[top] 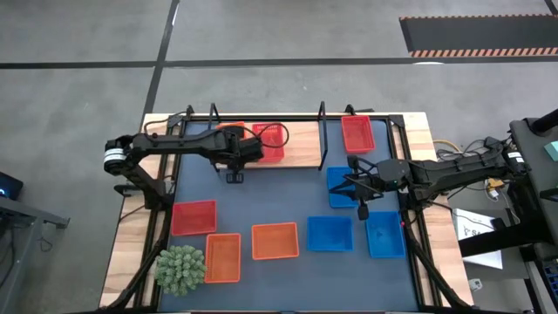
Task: Stack baskets on shelf by color
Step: Put the top orange basket on the shelf, then put the top blue basket on the shelf
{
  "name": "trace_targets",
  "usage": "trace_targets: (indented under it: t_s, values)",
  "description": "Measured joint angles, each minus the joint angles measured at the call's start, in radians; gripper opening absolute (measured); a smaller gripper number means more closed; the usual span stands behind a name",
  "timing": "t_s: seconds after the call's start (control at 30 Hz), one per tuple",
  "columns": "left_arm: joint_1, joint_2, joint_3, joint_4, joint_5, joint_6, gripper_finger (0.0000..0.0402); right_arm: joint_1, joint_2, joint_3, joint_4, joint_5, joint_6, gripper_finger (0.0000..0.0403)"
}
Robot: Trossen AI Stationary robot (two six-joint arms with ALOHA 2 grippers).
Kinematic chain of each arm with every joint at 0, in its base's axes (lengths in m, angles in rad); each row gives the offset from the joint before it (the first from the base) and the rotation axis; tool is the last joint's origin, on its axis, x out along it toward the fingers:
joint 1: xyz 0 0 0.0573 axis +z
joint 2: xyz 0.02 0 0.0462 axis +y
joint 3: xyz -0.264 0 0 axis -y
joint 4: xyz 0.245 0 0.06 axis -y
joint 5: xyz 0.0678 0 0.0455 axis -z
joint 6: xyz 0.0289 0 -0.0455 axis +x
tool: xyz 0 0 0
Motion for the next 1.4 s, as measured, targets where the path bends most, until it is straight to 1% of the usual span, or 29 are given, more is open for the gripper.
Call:
trace_targets:
  t_s: [0.1, 0.17, 0.27, 0.33, 0.43, 0.53, 0.77, 1.1, 1.27, 1.4]
  values:
    - [-0.001, 0.0, 0.011, 0.084, 0.002, -0.09, 0.0073, 0.0, 0.0, 0.0, 0.0, 0.0, -0.001, 0.0009]
    - [0.001, 0.0, 0.002, 0.131, 0.018, -0.128, 0.0064, 0.0, 0.0, 0.0, 0.0, 0.0, -0.002, 0.0009]
    - [0.004, 0.0, -0.01, 0.131, 0.02, -0.137, 0.0041, 0.0, 0.0, 0.0, 0.0, 0.0, 0.002, 0.0009]
    - [0.006, 0.0, -0.014, 0.096, 0.021, -0.136, 0.0024, 0.0, 0.0, 0.0, -0.002, 0.0, 0.003, 0.0009]
    - [0.014, 0.0, -0.015, -0.039, 0.018, -0.131, 0.0004, 0.0, 0.0, 0.0, -0.007, 0.0, 0.004, 0.0009]
    - [0.032, 0.0, -0.04, -0.114, 0.0, -0.136, 0.0003, 0.0, 0.0, 0.0, -0.007, 0.0, 0.003, 0.0009]
    - [0.07, 0.0, -0.1, -0.121, -0.003, -0.132, 0.0, 0.0, 0.0, 0.0, -0.007, 0.0, 0.004, 0.0009]
    - [0.073, 0.0, -0.099, -0.255, -0.003, -0.131, 0.0, 0.0, 0.0, 0.0, -0.006, 0.0, 0.001, 0.0009]
    - [0.073, 0.0, -0.09, -0.253, -0.002, -0.16, 0.0, 0.0, 0.0, 0.0, -0.006, 0.0, 0.002, 0.0009]
    - [0.07, 0.0, -0.073, -0.207, 0.027, -0.189, 0.0, 0.0, 0.0, 0.0, -0.006, 0.0, 0.001, 0.0009]
